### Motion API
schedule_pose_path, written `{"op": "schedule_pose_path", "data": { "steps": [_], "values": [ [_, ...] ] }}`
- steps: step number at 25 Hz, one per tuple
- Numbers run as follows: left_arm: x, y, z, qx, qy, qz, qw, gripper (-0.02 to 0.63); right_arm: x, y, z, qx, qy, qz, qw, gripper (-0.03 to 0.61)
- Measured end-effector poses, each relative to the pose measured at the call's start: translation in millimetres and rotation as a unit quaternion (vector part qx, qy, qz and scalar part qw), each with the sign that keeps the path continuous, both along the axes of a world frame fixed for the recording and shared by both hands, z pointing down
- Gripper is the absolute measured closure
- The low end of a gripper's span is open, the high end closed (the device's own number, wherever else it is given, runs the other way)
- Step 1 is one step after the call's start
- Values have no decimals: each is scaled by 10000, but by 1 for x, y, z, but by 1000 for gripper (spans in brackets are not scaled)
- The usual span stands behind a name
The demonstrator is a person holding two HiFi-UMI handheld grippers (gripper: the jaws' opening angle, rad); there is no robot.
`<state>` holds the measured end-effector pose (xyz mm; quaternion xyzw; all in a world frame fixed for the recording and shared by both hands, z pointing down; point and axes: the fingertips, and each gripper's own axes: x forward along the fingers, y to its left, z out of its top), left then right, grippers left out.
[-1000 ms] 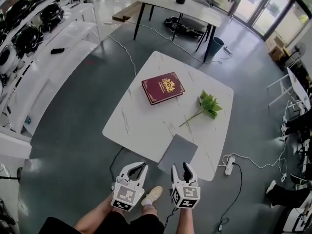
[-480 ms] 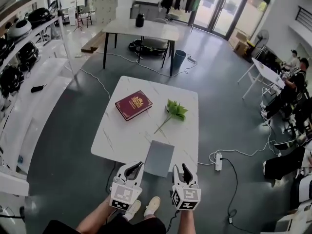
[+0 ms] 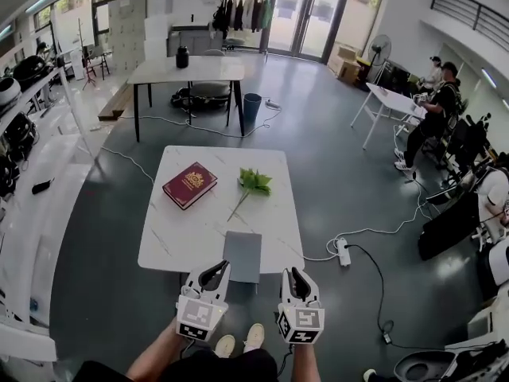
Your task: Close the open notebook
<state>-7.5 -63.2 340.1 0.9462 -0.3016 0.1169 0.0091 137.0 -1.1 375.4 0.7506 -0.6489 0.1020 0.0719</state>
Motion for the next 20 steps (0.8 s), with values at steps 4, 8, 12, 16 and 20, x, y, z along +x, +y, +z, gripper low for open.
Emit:
{"op": "schedule_pose_path", "data": {
  "steps": [4,8,12,16,20],
  "values": [
    [0,14,-6,67,5,128,9999,583,-4,20,-5,55,80,136,9999,516],
    [-1,23,-5,108,-21,193,9998,583,-8,33,-2,95,69,227,9997,534],
    [0,30,-5,130,-46,227,9996,583,-7,42,-1,92,63,276,9996,555],
    [1,33,-7,130,-68,220,9997,583,-6,46,-4,95,69,274,9996,561],
    [1,34,-8,116,-83,220,9997,583,-7,45,-6,89,87,238,9996,561]
  ]
}}
